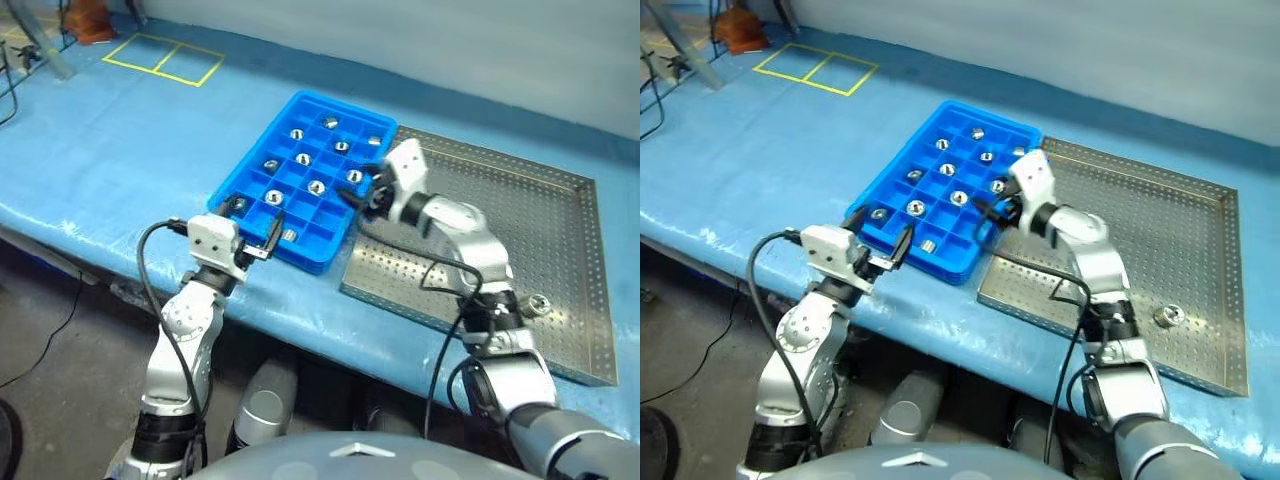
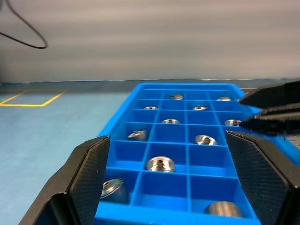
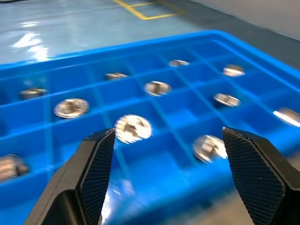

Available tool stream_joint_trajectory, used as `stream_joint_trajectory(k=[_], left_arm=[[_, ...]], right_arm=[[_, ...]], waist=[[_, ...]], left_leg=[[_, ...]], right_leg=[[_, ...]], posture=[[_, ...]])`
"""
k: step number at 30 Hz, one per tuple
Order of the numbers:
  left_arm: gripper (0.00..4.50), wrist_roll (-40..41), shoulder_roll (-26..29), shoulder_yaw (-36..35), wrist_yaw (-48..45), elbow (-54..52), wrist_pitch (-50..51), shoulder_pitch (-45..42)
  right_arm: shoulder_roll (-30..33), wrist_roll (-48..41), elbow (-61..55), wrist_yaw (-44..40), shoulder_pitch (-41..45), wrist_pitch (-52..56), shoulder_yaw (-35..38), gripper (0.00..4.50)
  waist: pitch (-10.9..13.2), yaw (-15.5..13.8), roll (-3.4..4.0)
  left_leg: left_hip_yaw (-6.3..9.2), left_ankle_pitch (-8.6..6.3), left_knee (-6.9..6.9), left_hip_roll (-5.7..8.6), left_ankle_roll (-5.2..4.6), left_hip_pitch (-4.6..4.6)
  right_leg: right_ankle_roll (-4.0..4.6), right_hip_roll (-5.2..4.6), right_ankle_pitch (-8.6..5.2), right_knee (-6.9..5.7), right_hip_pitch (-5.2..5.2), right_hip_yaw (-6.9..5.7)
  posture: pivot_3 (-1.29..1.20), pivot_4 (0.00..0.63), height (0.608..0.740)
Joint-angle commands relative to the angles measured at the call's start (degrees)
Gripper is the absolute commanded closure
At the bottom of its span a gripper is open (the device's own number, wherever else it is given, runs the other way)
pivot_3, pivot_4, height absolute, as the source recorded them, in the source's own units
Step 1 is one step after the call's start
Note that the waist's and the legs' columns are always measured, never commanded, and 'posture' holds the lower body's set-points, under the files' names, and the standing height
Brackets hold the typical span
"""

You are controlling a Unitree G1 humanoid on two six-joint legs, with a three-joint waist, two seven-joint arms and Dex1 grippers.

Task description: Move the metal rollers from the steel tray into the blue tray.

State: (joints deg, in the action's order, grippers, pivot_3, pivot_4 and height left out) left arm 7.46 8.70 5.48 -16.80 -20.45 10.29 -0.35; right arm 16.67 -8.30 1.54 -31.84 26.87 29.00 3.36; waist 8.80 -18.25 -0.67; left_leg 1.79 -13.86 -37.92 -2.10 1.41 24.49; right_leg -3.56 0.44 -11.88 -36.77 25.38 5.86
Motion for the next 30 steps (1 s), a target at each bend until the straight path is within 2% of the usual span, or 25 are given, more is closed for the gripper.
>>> stream_joint_trajectory(k=[1, 5, 8, 11, 14, 19, 28, 30], left_arm=[[0.16, 1.19, -0.23, 2.01, -3.06, 2.25, -1.54, -3.53], [0.16, 1.77, -0.61, 2.66, -5.11, 5.08, -2.31, -6.23], [0.16, 1.97, -1.06, 3.18, -6.48, 6.95, -2.84, -7.61], [0.16, 2.07, -1.4, 3.84, -7.26, 8.54, -3.52, -8.45], [0.16, 1.99, -1.85, 3.97, -7.45, 9.56, -4.14, -8.84], [0.16, 1.88, -1.89, 3.92, -7.43, 9.66, -4.47, -8.77], [0.16, 1.52, -1.19, 3.2, -6.4, 9.18, -4.22, -7.94], [0.16, 1.99, -1.3, 3.17, -6.64, 8.99, -4.51, -8.02]], right_arm=[[2.52, -1.63, -8.81, 4.35, -5.13, 4.8, 5.75, 0.65], [5.06, -2.02, -14.52, 6.96, -10.57, 10.47, 8.57, 0.65], [6.59, -2.51, -16.92, 9.08, -13.52, 15.44, 10.83, 0.65], [6.94, -3.86, -18.73, 10.09, -15.26, 19.96, 12.16, 0.65], [5.99, -5.31, -18.91, 11.06, -15.26, 22.31, 12.56, 0.65], [5.24, -7.46, -17.33, 11.33, -14.55, 24.88, 11.95, 0.65], [5.58, -6.98, -8.86, 10.79, -11.03, 23.84, 7.72, 0.65], [6.76, -4.01, -4.63, 12.1, -9.65, 23.63, 4.69, 0.65]], waist=[[0.0, 3.16, 0.02], [-0.02, 10.99, 0.05], [-0.04, 15.76, 0.09], [-0.02, 19.66, 0.1], [-0.02, 22.1, 0.1], [-0.02, 23.4, 0.1], [-0.02, 23.47, 0.08], [-0.02, 23.47, 0.07]], left_leg=[[-0.01, 0.0, -0.01, 0.0, -0.01, 0.0], [0.02, 0.01, 0.0, -0.02, -0.06, -0.05], [-0.01, -0.01, 0.04, -0.04, -0.11, -0.24], [-0.04, -0.08, 0.12, -0.06, -0.23, -0.93], [-0.04, -0.05, 0.08, -0.07, -0.27, -1.0], [-0.19, 0.13, -0.02, 0.03, -0.42, -1.04], [-0.42, 0.15, -0.05, 0.15, -0.47, -1.02], [-0.43, 0.15, -0.05, 0.15, -0.47, -1.02]], right_leg=[[0.1, 0.0, 0.09, 0.0, 0.0, 0.02], [0.01, 0.02, 0.21, -0.08, -0.06, 0.09], [0.01, 0.02, 0.21, -0.1, -0.23, 0.15], [0.0, 0.04, 0.04, -0.07, -0.88, 0.2], [-0.2, 0.11, -0.1, -0.16, -0.92, 0.31], [-0.28, 0.12, -0.01, -0.22, -0.95, 0.65], [-0.51, 0.08, 0.13, -0.13, -0.93, 1.0], [-0.52, 0.09, 0.14, -0.14, -0.92, 1.01]], posture=[[0.05, 0.15, 0.74], [0.0, 0.15, 0.74], [-0.05, 0.15, 0.74], [-0.06, 0.15, 0.74], [-0.08, 0.15, 0.74], [-0.07, 0.15, 0.74], [-0.05, 0.15, 0.74], [-0.05, 0.15, 0.74]])
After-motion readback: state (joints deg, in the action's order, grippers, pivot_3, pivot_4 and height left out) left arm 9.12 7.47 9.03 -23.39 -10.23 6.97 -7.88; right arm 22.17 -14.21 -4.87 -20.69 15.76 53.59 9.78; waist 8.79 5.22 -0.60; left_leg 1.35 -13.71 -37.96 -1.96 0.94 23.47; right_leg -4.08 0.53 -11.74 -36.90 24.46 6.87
